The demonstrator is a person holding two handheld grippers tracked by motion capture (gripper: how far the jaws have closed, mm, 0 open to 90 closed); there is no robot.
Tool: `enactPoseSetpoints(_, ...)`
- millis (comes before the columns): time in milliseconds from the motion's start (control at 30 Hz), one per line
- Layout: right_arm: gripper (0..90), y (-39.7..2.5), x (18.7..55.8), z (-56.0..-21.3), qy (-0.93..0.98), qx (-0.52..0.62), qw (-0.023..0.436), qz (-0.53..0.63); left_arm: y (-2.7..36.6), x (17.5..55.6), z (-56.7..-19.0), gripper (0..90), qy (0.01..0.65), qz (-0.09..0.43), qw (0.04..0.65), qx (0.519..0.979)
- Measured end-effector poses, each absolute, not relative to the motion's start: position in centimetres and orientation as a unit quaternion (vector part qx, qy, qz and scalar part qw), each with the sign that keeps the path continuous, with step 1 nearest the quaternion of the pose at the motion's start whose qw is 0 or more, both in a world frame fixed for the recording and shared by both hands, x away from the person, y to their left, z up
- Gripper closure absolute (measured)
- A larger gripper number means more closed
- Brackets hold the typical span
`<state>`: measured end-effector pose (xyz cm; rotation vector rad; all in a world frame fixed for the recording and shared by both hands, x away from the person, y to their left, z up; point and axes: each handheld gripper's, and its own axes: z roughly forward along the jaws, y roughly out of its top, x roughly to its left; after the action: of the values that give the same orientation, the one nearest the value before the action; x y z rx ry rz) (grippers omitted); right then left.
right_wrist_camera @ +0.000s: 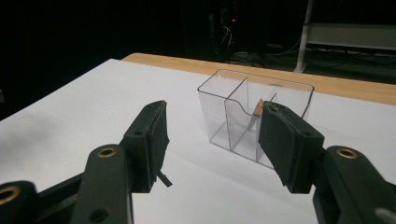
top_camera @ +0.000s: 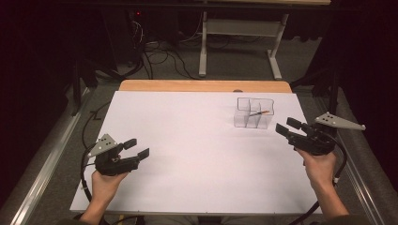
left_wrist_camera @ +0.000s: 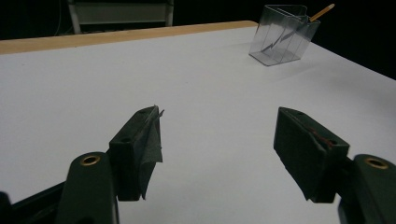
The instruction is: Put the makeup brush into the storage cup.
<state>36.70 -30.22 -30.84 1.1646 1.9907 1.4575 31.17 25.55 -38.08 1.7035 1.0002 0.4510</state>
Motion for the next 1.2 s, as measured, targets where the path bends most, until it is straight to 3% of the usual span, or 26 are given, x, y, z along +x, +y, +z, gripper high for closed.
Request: enactPoseSetpoints(1200, 43.7, -30.6, 34.4, -32.1, 0.711, 0.41, 0.196, 0.536, 25.5, 31.2, -38.1, 32.1, 0.418, 0.189, 0.527, 0.716)
